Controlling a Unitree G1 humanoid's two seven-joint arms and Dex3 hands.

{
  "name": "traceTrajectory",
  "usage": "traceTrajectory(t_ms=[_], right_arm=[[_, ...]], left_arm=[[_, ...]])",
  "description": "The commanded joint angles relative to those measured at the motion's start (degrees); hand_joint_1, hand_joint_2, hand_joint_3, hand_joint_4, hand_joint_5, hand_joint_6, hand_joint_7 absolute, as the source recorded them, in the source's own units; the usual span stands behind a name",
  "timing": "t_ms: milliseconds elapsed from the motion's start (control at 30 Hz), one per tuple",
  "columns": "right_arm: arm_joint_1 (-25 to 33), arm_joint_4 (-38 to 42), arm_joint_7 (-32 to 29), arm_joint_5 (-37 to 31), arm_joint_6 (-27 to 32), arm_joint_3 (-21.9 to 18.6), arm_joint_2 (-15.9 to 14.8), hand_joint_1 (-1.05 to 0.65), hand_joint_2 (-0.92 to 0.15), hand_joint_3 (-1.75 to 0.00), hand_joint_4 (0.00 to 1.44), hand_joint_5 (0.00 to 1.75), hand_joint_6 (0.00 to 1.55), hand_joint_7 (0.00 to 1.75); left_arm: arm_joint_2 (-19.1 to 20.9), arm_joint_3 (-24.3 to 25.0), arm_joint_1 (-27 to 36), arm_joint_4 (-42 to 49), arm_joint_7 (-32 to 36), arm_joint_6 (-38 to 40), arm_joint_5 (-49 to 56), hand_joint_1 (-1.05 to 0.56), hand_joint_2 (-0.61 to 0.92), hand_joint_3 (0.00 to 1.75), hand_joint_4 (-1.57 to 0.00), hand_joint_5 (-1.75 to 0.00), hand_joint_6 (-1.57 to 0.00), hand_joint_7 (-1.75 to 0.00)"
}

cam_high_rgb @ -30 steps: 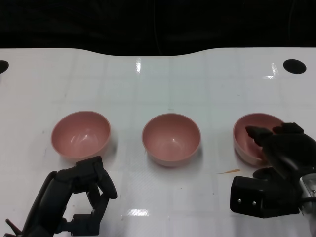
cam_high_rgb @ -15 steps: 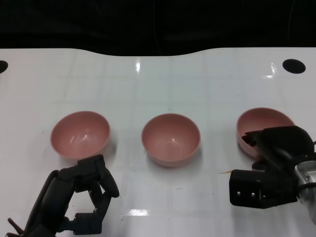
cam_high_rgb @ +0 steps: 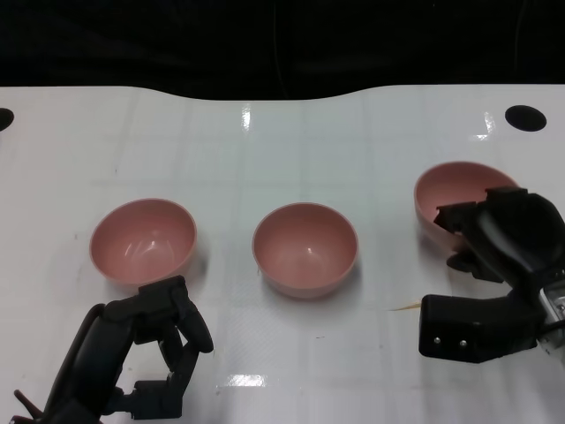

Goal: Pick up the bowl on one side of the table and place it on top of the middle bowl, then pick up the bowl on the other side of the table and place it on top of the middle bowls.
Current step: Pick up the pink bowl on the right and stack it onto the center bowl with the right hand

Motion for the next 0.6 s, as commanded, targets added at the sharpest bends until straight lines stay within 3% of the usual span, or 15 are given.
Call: traceTrajectory(t_ms=[33,67,100,133,200,333,433,500,600], right_arm=[[-1.1,-3.5,1.2,1.3,0.3,-1.1,-0.8,-0.22,-0.88,-0.19,0.93,1.75,0.73,1.57],[-1.0,-4.8,2.1,1.5,0.6,-1.3,-0.8,-0.22,-0.87,-0.21,0.93,1.75,0.71,1.64],[-1.0,-5.8,2.9,1.7,1.0,-1.4,-0.7,-0.21,-0.8,-0.38,0.92,1.75,0.7,1.69],[-0.9,-6.4,3.4,1.7,1.3,-1.4,-0.7,-0.21,-0.66,-0.65,0.92,1.75,0.69,1.72],[-0.6,-10.1,6.5,2.9,1.8,-1.8,-0.4,-0.21,-0.56,-0.85,0.92,1.75,0.71,1.69],[0.0,-16.5,10.5,4.3,2.4,-2.0,0.1,-0.22,-0.47,-0.94,0.95,1.75,0.79,1.48],[0.4,-20.0,12.3,5.7,1.7,-2.0,1.2,-0.21,-0.39,-1.16,0.97,1.75,0.76,1.64],[0.3,-21.6,13.1,5.9,1.4,-1.8,1.7,-0.21,-0.37,-1.19,0.98,1.75,0.75,1.67],[-0.1,-23.6,15.2,5.4,1.5,-1.2,2.4,-0.24,-0.39,-1.17,0.99,1.75,0.8,1.48]], left_arm=[[0.3,0.3,0.1,-0.1,0.4,0.1,0.1,-0.14,0.37,1.38,-0.86,-1.69,-0.79,-1.48],[0.4,0.3,0.0,-0.1,0.4,0.0,0.2,-0.14,0.37,1.38,-0.86,-1.69,-0.79,-1.48],[0.4,0.3,0.0,0.0,0.4,0.0,0.2,-0.13,0.37,1.39,-0.86,-1.69,-0.79,-1.48],[0.4,0.3,0.0,0.0,0.5,0.0,0.3,-0.13,0.37,1.39,-0.86,-1.69,-0.79,-1.48],[0.4,0.3,0.0,0.0,0.4,-0.1,0.2,-0.13,0.37,1.39,-0.86,-1.69,-0.79,-1.49],[0.4,0.3,0.0,-0.3,0.5,0.1,0.3,-0.13,0.36,1.39,-0.86,-1.69,-0.79,-1.49],[0.3,0.3,0.0,-0.4,0.6,0.1,0.5,-0.13,0.36,1.39,-0.87,-1.68,-0.79,-1.49],[0.2,0.3,0.0,-0.3,0.6,0.1,0.4,-0.13,0.36,1.39,-0.87,-1.68,-0.79,-1.49],[0.1,0.2,0.0,-0.3,0.4,0.2,0.1,-0.13,0.37,1.38,-0.87,-1.67,-0.79,-1.48]])
